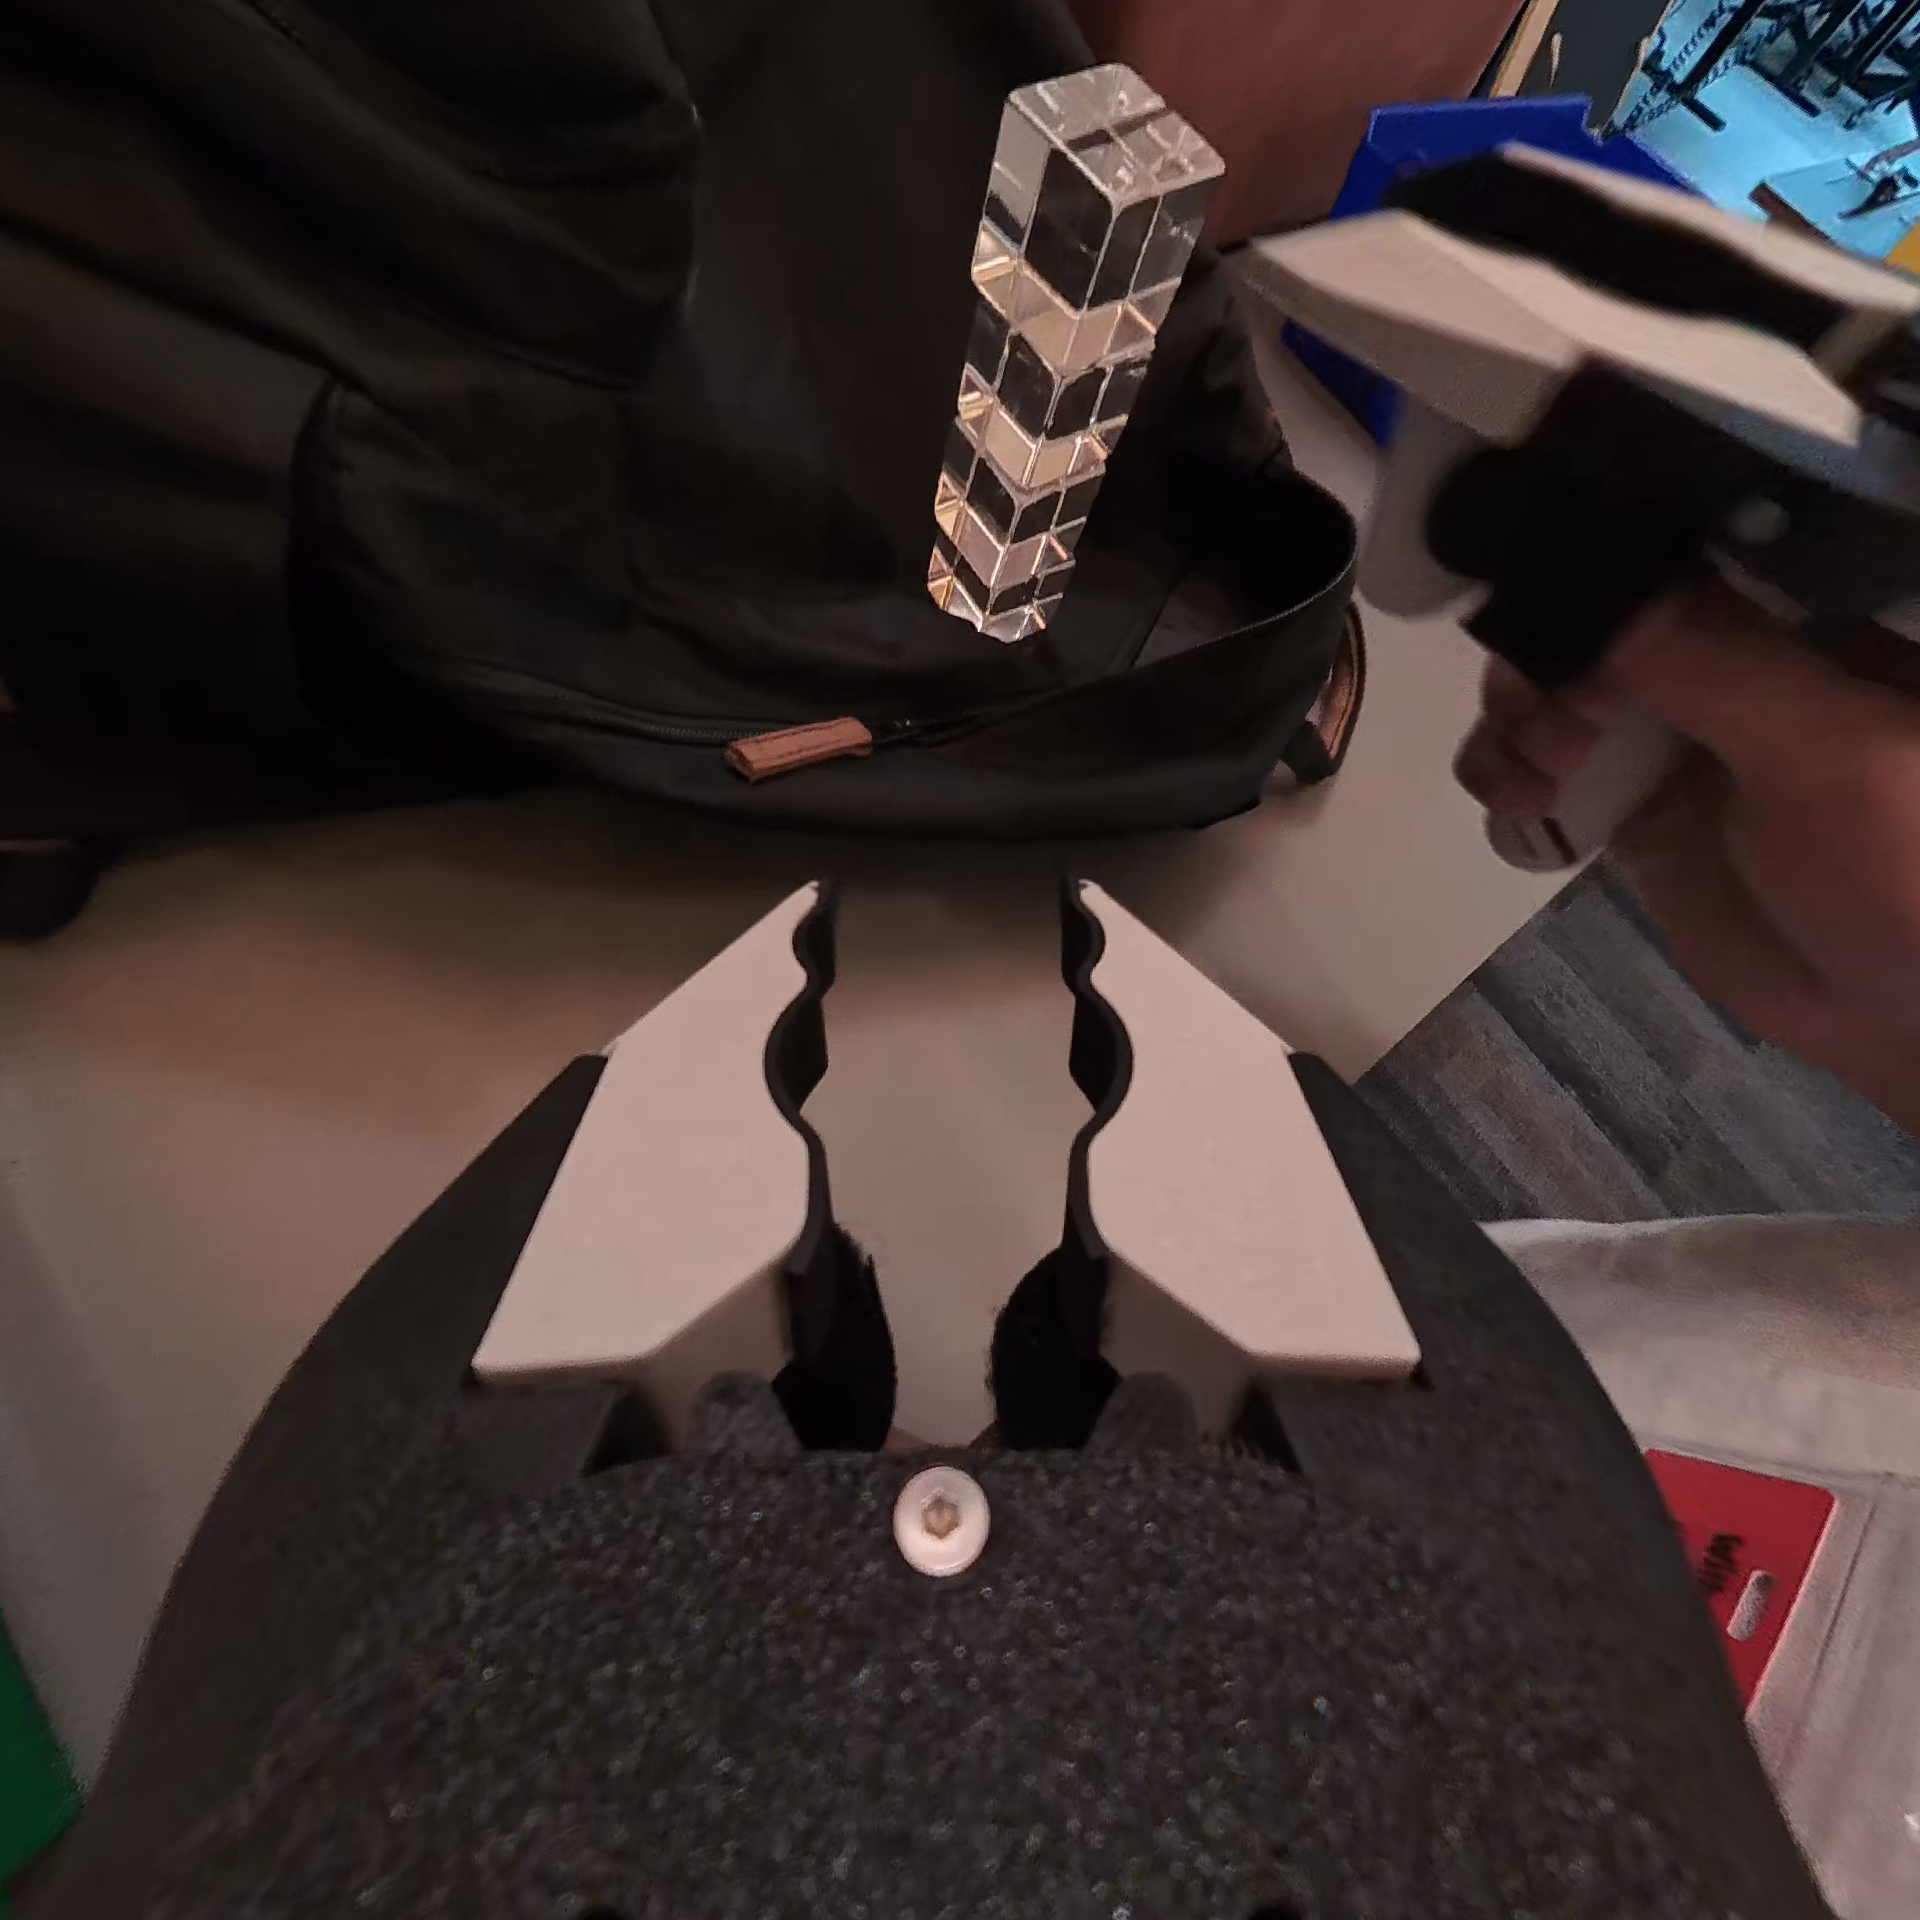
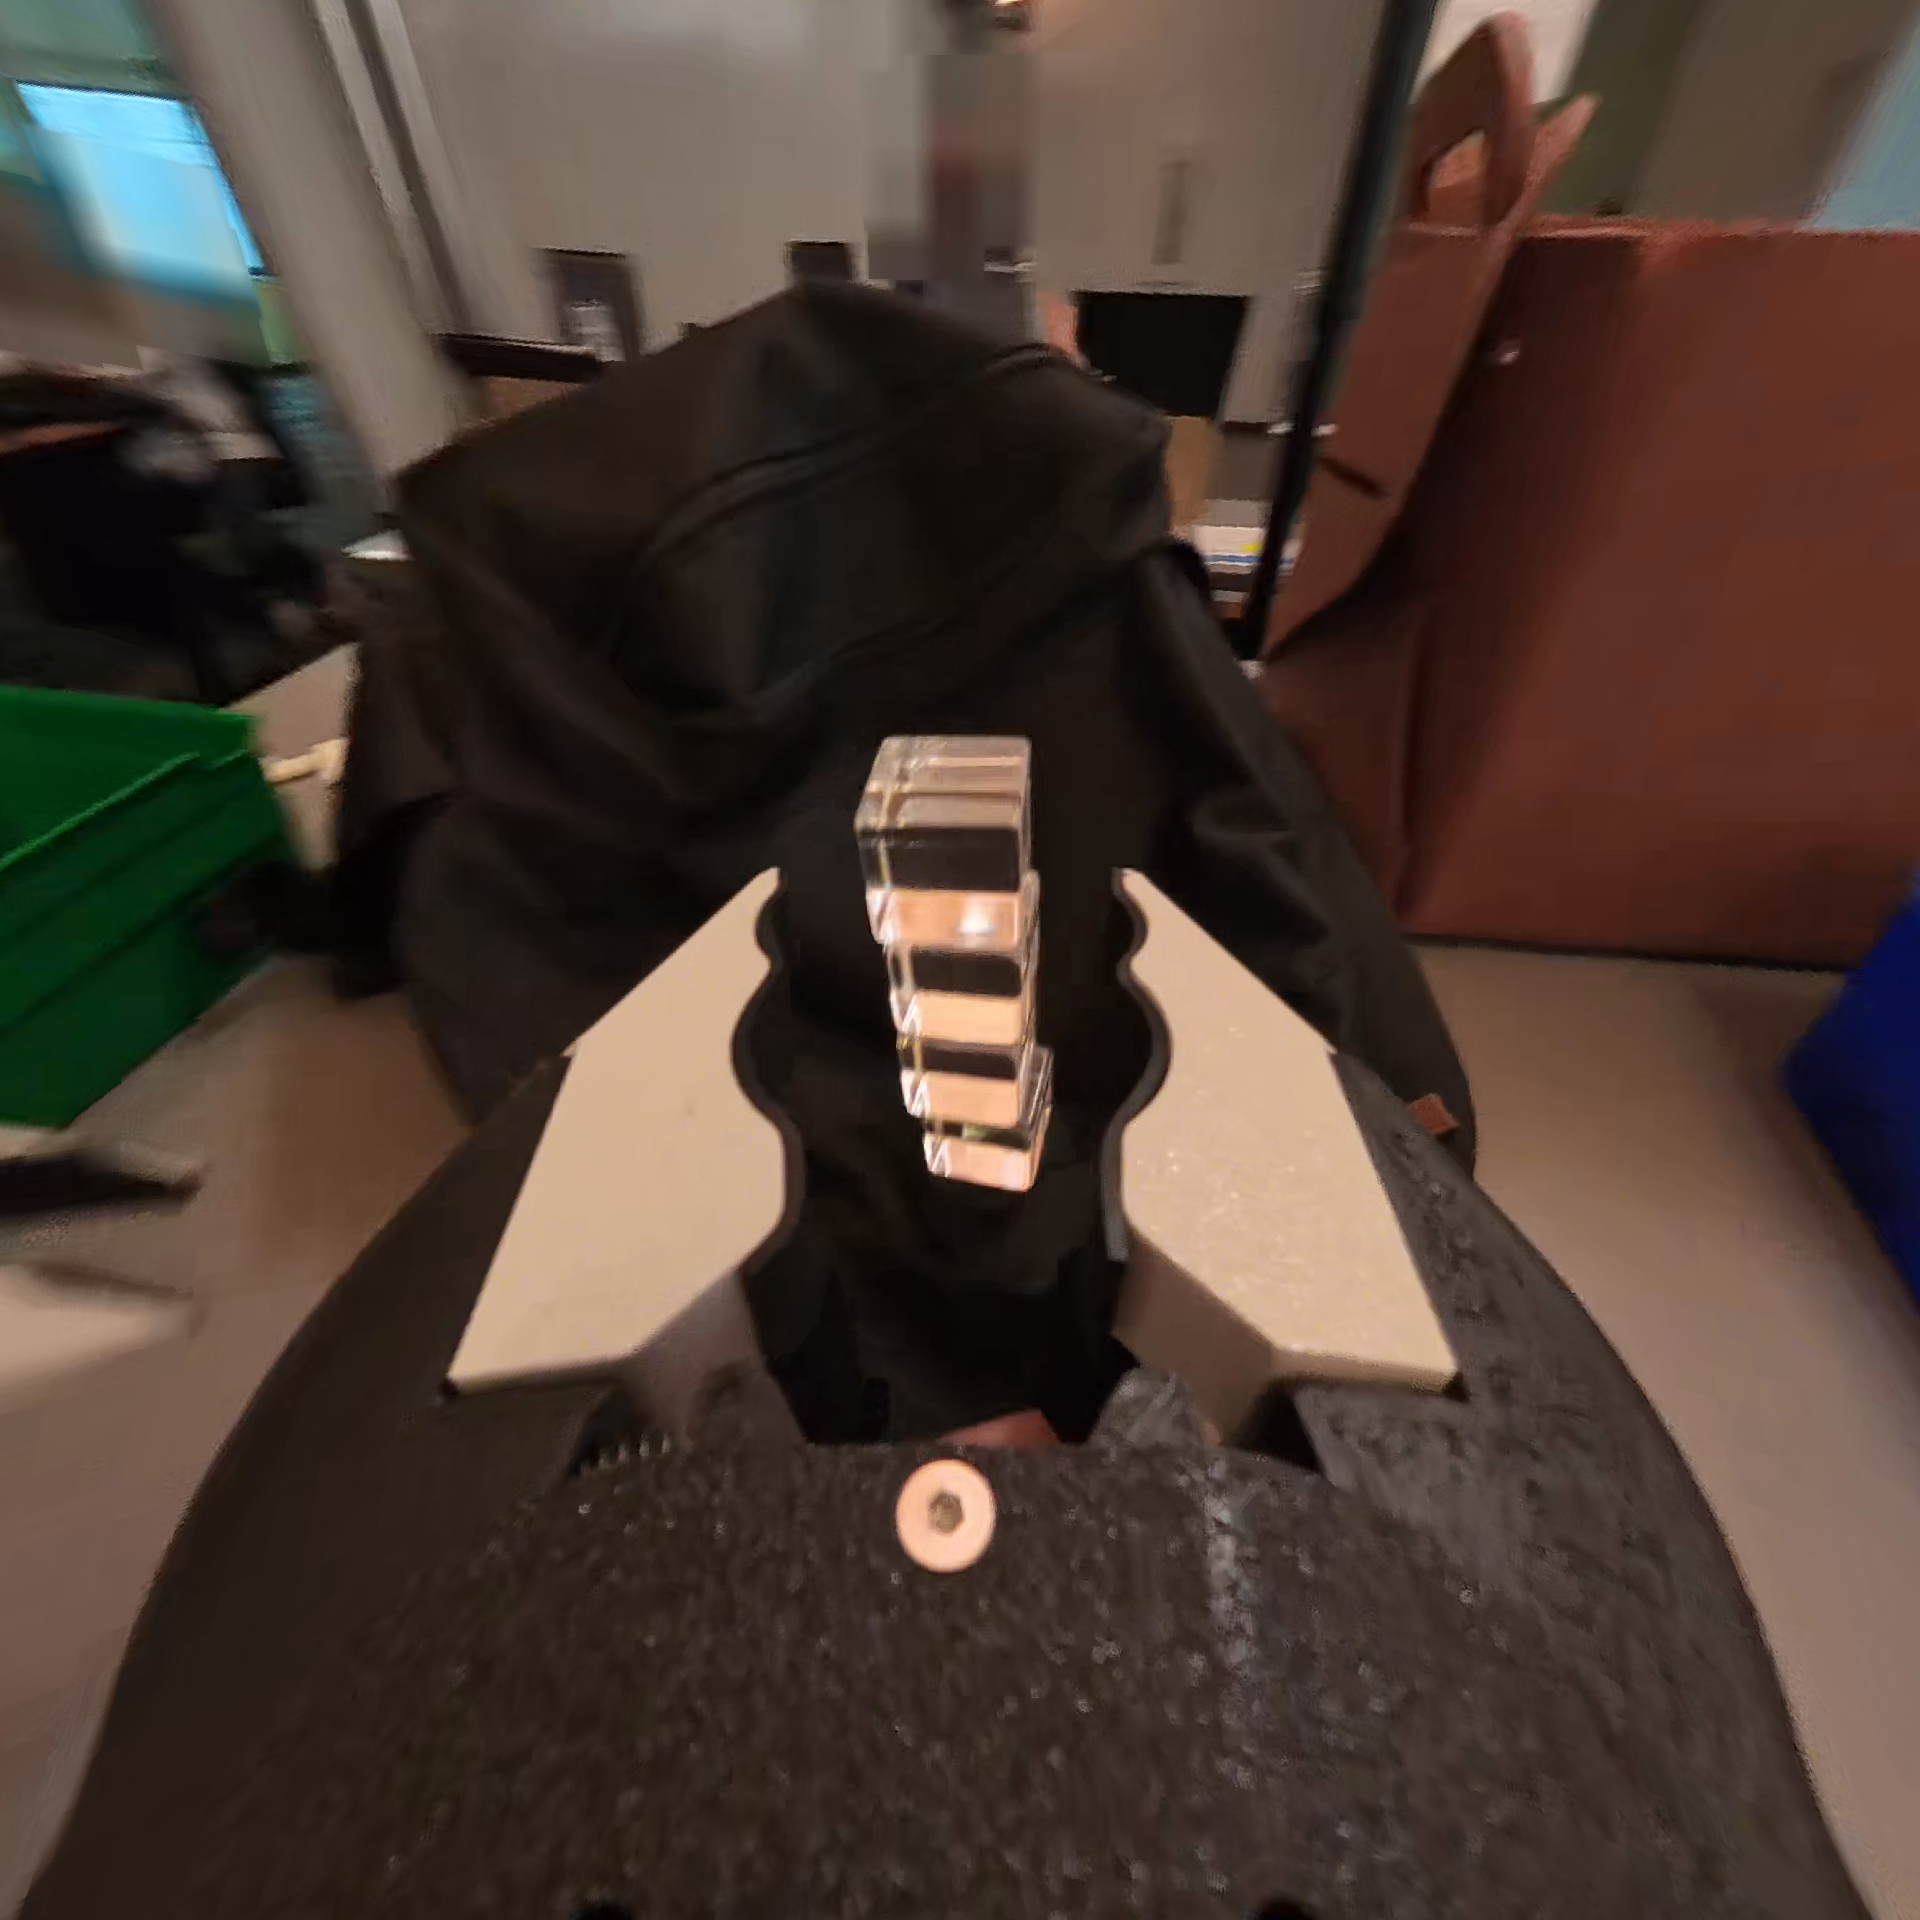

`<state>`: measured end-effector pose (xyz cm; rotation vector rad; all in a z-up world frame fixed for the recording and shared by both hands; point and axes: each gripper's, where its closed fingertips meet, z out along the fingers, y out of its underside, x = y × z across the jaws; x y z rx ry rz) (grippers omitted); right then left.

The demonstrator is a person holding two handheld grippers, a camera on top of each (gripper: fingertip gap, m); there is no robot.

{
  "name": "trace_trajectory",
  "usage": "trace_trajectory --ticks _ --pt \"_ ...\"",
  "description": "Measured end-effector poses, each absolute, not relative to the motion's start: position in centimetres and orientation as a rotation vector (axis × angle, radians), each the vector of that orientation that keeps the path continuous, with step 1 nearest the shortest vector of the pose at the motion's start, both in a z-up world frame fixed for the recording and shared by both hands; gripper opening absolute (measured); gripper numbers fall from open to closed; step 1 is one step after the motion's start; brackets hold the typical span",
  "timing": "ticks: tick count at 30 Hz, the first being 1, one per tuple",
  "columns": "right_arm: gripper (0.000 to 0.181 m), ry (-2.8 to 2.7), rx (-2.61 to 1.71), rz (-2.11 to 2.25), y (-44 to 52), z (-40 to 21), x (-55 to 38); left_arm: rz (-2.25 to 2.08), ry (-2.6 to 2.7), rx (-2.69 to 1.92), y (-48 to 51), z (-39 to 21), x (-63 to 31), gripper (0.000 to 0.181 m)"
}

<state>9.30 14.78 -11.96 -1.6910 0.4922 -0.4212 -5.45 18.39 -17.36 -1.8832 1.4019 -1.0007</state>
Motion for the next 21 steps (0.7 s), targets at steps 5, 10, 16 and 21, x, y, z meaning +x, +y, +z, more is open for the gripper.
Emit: trace_trajectory --ticks 5,10,16,21 --pt "0.057 0.551 -1.685 -0.498 18.8 -12.5 10.7 -0.961 1.437 -1.857 19.6 -17.4 -7.2 0.044" --pt "0.045 0.585 -1.72 -0.492 19.6 -14.0 12.6 -0.918 1.463 -1.833 21.5 -17.6 -9.0 0.044" --pt "0.044 0.522 -1.725 -0.437 19.4 -12.8 12.5 -0.926 1.49 -1.829 22.9 -17.9 -9.3 0.044" --pt "0.044 0.488 -1.648 -0.6 14.4 -6.2 15.8 -0.941 1.523 -1.8 22.5 -17.6 -7.7 0.044"
